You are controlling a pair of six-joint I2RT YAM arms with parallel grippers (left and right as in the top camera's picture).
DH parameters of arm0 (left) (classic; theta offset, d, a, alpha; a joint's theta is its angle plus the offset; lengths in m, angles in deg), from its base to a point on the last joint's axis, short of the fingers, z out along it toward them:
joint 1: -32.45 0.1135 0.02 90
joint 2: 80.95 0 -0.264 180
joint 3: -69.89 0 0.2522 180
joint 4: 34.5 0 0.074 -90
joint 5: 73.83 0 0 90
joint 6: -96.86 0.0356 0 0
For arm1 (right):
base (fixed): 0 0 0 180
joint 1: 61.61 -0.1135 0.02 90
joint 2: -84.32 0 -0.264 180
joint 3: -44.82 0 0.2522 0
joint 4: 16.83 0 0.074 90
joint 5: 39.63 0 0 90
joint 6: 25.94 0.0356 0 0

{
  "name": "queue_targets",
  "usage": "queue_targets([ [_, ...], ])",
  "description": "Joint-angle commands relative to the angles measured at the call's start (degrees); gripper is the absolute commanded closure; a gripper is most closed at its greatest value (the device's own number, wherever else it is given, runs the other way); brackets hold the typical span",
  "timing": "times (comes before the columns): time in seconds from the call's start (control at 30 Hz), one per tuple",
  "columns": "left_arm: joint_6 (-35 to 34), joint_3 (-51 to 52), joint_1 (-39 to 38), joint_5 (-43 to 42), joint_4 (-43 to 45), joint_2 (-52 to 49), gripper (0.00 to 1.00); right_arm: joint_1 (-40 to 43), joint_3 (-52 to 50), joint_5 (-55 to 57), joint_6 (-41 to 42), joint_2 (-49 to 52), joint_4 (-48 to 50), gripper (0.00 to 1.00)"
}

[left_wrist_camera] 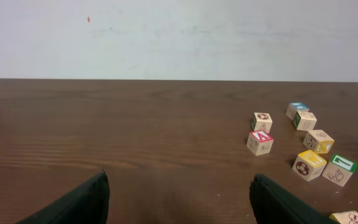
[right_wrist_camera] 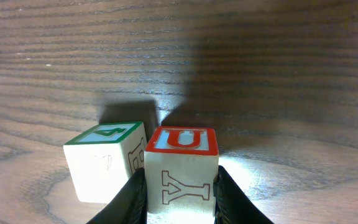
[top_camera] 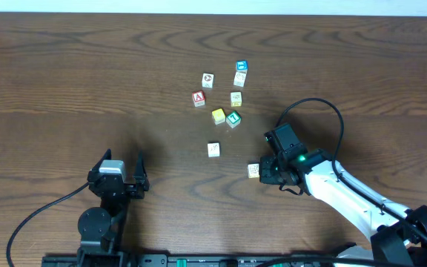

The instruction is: Lift 5 blocks

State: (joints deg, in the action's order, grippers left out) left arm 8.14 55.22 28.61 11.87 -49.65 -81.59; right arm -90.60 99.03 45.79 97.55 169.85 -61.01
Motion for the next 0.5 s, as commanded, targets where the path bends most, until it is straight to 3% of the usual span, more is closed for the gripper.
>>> queue_targets([
  [0.0, -0.31, 0.68, 0.28, -1.01, -2.27, -0.02, 0.27, -1.11, -4.13, -5.16, 2.91, 3.56, -2.38, 0.96],
  [0.47, -0.31, 0.68, 0.28, -0.98, -2.27, -0.02, 0.27, -1.11, -4.13, -4.48, 4.61, 3.56, -2.43, 0.94],
])
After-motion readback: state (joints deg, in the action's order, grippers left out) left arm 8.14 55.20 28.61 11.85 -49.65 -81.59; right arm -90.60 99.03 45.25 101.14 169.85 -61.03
